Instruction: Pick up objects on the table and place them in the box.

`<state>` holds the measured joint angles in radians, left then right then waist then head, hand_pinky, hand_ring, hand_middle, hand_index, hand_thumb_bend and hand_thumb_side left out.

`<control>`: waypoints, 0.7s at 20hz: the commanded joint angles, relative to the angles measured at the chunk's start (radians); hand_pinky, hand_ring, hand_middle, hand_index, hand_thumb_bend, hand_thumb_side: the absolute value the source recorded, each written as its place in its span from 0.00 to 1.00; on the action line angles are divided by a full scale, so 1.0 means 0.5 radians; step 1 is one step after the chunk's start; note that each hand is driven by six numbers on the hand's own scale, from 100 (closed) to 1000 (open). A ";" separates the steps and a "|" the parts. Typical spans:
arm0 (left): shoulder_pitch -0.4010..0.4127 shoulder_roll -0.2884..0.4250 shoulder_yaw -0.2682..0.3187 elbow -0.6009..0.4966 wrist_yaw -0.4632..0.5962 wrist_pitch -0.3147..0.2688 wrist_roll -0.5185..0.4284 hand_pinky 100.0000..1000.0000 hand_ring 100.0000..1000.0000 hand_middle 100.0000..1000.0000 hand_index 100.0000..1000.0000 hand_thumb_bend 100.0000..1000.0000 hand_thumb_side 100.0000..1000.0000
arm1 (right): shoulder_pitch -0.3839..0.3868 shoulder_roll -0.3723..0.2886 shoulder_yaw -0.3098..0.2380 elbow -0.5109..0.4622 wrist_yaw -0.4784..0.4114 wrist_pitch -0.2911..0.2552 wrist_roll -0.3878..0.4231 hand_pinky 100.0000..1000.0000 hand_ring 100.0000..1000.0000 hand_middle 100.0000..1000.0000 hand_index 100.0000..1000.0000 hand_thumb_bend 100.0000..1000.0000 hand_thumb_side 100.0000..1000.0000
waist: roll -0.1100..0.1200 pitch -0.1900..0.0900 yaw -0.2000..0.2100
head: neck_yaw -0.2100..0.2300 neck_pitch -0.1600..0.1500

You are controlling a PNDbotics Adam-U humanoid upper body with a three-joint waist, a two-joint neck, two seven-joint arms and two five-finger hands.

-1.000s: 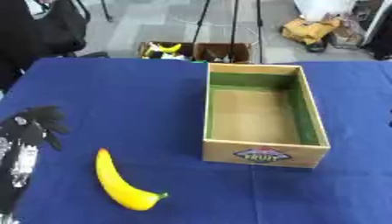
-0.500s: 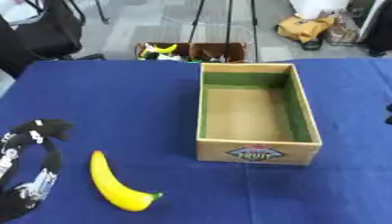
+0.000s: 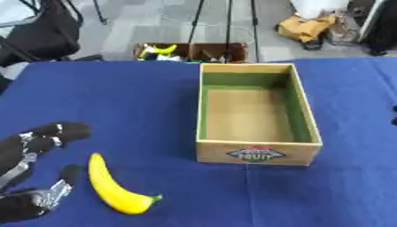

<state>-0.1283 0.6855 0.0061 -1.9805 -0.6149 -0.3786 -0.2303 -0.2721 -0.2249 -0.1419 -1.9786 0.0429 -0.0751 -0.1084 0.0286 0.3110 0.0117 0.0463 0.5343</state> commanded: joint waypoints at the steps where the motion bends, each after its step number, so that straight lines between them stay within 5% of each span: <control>1: -0.032 0.203 -0.050 -0.039 -0.056 0.054 -0.064 0.58 0.79 0.82 0.91 0.01 0.78 | -0.015 -0.034 0.000 -0.017 0.015 -0.004 0.009 0.33 0.45 0.38 0.74 0.00 0.95 | -0.002 -0.027 -0.008 | 0.010 -0.008; 6: -0.080 0.315 -0.118 -0.039 -0.036 0.122 -0.165 0.61 0.81 0.87 0.93 0.16 0.75 | -0.017 -0.034 0.003 -0.014 0.014 -0.007 0.013 0.33 0.45 0.38 0.74 0.00 0.95 | -0.006 -0.021 -0.020 | 0.016 -0.007; 14: -0.117 0.522 -0.211 -0.039 -0.062 0.073 -0.339 0.68 0.83 0.88 0.94 0.43 0.84 | -0.011 -0.040 0.009 -0.009 0.013 -0.008 0.022 0.33 0.45 0.38 0.74 0.00 0.95 | 0.003 -0.019 -0.025 | 0.023 -0.006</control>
<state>-0.1765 0.8953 -0.1010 -1.9816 -0.6404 -0.3376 -0.3886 -0.2721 -0.2249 -0.1400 -1.9728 0.0429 -0.0766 -0.1005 0.0288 0.3151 0.0001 0.0544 0.5343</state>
